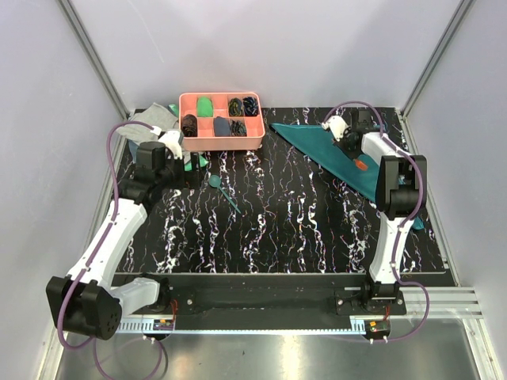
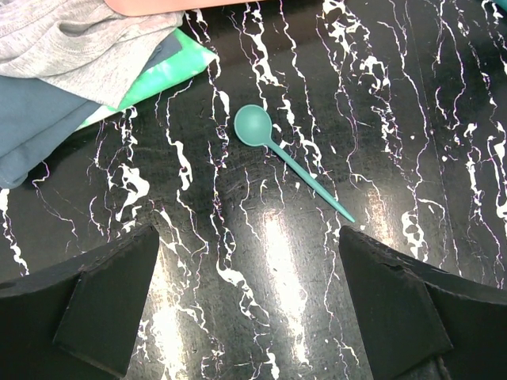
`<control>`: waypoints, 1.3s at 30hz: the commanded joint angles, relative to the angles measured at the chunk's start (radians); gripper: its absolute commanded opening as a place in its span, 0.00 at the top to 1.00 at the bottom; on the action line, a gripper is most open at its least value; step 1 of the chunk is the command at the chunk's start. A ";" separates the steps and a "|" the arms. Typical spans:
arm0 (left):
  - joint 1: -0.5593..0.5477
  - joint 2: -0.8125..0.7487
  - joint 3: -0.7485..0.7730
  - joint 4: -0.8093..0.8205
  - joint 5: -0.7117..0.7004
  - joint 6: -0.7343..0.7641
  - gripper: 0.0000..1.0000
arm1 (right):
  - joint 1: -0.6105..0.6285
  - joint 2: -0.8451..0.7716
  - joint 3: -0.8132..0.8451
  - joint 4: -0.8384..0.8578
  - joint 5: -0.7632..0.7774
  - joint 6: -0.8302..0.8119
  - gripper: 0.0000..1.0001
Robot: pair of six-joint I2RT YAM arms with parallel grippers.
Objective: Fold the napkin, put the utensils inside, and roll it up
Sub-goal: Place the utensil onto the napkin
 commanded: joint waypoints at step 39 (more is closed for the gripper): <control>-0.002 -0.028 0.002 0.028 -0.005 0.004 0.01 | 0.108 -0.277 0.082 -0.043 -0.318 0.540 0.41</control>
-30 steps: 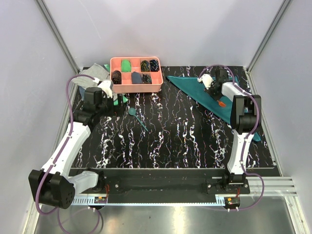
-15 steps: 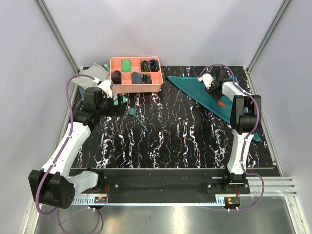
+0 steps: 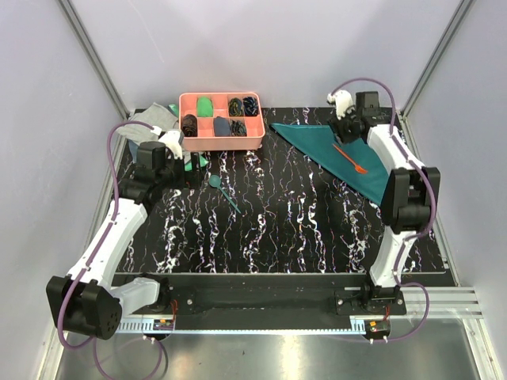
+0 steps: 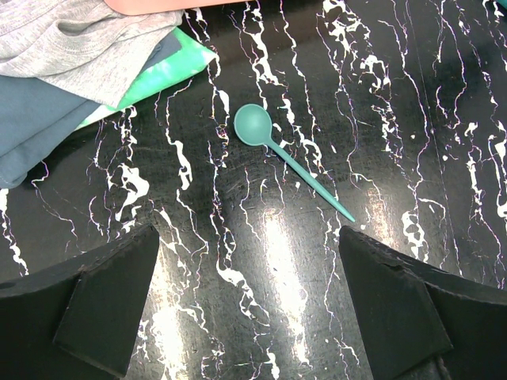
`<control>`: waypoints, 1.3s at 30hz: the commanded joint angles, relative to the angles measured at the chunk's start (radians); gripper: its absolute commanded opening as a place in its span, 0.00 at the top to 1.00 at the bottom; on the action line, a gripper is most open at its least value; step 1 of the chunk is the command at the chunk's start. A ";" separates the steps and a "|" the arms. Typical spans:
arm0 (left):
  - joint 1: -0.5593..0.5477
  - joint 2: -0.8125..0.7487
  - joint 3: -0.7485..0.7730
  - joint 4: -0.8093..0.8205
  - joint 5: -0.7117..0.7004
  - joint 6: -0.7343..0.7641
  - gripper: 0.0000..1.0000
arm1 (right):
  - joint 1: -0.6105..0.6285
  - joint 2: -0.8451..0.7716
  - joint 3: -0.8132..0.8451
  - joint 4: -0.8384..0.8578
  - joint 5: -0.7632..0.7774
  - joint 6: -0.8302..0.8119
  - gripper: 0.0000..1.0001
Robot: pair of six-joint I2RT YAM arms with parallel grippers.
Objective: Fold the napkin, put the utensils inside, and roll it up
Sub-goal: Place the utensil onto the napkin, then grab a utensil with the right arm
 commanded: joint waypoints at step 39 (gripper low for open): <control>-0.002 -0.060 0.002 0.031 0.020 -0.008 0.01 | 0.857 0.389 0.297 0.031 0.194 0.663 0.49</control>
